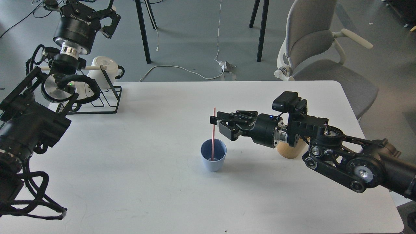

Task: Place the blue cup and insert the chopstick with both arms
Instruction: 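Release the stick and raise the right gripper away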

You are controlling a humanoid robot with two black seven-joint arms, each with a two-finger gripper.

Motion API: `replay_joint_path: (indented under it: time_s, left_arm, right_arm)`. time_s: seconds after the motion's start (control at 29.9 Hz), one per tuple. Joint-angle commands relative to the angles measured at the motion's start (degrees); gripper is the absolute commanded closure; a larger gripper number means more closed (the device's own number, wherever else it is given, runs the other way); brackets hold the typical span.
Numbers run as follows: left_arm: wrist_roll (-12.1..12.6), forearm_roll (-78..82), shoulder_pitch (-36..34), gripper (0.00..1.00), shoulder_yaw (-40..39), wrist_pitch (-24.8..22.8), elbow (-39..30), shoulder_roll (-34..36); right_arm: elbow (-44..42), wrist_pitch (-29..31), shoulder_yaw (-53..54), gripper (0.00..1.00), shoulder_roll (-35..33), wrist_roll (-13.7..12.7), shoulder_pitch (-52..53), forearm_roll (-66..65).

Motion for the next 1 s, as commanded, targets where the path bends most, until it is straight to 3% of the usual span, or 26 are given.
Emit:
replay_joint_path:
  time_s: [0.0, 0.03, 0.07, 0.43, 0.87, 0.97]
  left_arm:
    - [0.01, -0.01, -0.07, 0.01, 0.00, 0.00, 0.00, 0.19]
    - [0.01, -0.01, 0.01, 0.01, 0.00, 0.00, 0.00, 0.28]
    - [0.01, -0.01, -0.07, 0.01, 0.00, 0.00, 0.00, 0.37]
    - [0.27, -0.01, 0.01, 0.01, 0.00, 0.00, 0.70, 0.19]
    - [-0.17, -0.10, 1.85, 0.01, 0.00, 0.00, 2.02, -0.16]
    - [0.01, -0.10, 3.00, 0.01, 0.09, 0.00, 2.19, -0.25]
  right_arm:
    - [1.51, -0.36, 5.04, 0.24, -1.21, 0.00, -0.67, 1.05]
    - [1.60, -0.63, 7.23, 0.09, -1.21, 0.09, -0.76, 1.93]
    - [1.52, -0.72, 8.91, 0.03, -1.21, 0.09, -0.84, 2.98]
    - [-1.55, 0.16, 27.28, 0.00, -2.01, 0.61, 0.21, 33.46]
    - [-17.46, 2.71, 34.41, 0.00, -2.53, 0.53, 1.70, 75.82]
    - [-19.04, 5.60, 35.03, 0.00, -2.53, 0.53, 1.00, 86.72]
